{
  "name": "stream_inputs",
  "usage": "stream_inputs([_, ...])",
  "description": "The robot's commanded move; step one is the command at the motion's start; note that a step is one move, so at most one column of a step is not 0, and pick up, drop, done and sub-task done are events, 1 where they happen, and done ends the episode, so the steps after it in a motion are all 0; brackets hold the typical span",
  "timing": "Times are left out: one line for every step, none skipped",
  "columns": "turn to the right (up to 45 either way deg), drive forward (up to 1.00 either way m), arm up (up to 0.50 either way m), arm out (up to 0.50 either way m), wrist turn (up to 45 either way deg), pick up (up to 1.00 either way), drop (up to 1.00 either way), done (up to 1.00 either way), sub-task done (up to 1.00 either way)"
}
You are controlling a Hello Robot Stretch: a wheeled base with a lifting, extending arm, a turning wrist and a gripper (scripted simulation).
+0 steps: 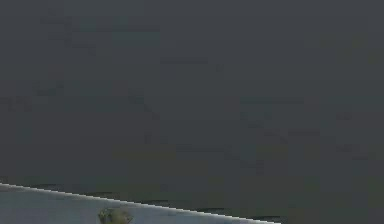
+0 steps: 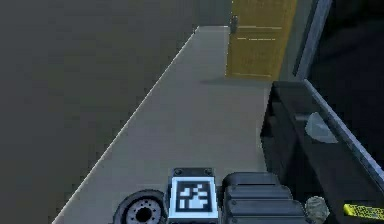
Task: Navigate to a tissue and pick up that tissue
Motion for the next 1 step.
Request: stream_inputs([6.0, 0.0, 0.0, 0.0, 0.0, 0.0, 0.0, 0.0, 0.0])
